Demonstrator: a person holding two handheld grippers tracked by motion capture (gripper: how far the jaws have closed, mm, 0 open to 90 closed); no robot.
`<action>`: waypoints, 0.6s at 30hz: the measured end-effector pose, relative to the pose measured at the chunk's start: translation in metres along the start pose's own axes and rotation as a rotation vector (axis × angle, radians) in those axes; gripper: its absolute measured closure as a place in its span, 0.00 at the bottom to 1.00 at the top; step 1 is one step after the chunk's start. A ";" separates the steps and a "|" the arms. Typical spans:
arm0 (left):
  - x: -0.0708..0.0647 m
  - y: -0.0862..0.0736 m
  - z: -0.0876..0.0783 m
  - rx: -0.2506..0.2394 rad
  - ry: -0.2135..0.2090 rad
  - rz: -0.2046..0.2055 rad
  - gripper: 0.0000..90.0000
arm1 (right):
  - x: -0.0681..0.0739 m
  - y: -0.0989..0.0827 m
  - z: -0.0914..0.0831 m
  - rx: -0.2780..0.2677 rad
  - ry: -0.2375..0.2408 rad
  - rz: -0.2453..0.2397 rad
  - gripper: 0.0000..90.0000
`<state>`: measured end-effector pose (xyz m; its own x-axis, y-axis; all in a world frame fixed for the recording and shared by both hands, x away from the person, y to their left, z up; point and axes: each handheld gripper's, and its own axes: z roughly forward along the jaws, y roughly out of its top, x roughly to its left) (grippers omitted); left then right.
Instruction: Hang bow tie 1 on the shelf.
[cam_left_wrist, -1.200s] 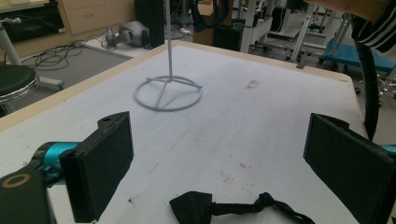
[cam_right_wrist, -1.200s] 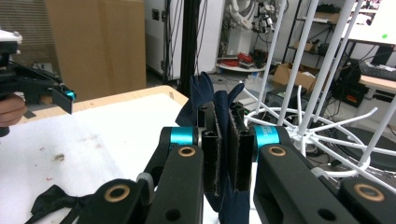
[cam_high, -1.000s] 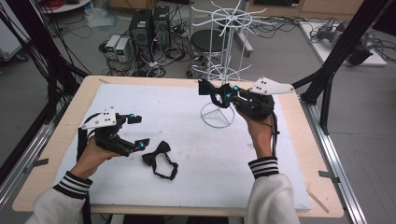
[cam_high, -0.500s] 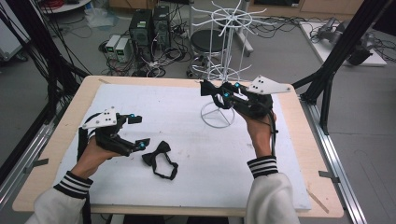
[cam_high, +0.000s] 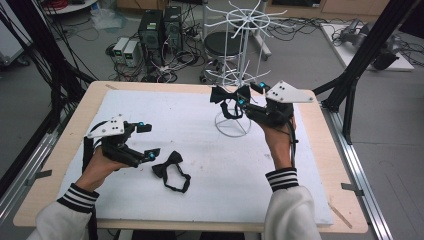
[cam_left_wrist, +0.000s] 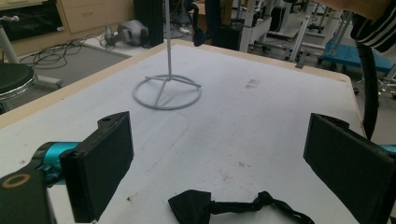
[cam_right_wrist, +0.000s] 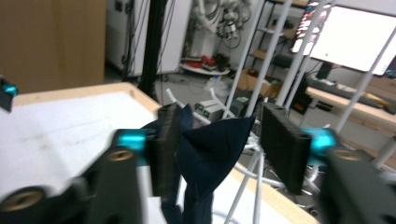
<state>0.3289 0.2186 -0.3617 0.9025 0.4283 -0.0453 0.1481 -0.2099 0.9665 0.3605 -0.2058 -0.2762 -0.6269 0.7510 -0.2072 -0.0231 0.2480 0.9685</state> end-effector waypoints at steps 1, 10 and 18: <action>0.000 0.000 0.000 0.001 0.000 0.002 0.10 | 0.000 0.001 -0.001 -0.012 -0.024 -0.007 0.36; 0.000 0.000 0.000 -0.003 0.000 -0.002 0.10 | -0.002 0.002 -0.010 -0.091 0.001 0.035 0.11; 0.001 0.000 -0.001 -0.002 0.002 -0.004 0.10 | -0.002 0.000 -0.016 -0.094 0.025 0.047 0.11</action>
<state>0.3293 0.2195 -0.3619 0.9012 0.4306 -0.0491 0.1511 -0.2060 0.9668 0.3496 -0.2167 -0.2733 -0.6485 0.7445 -0.1585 -0.0652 0.1531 0.9861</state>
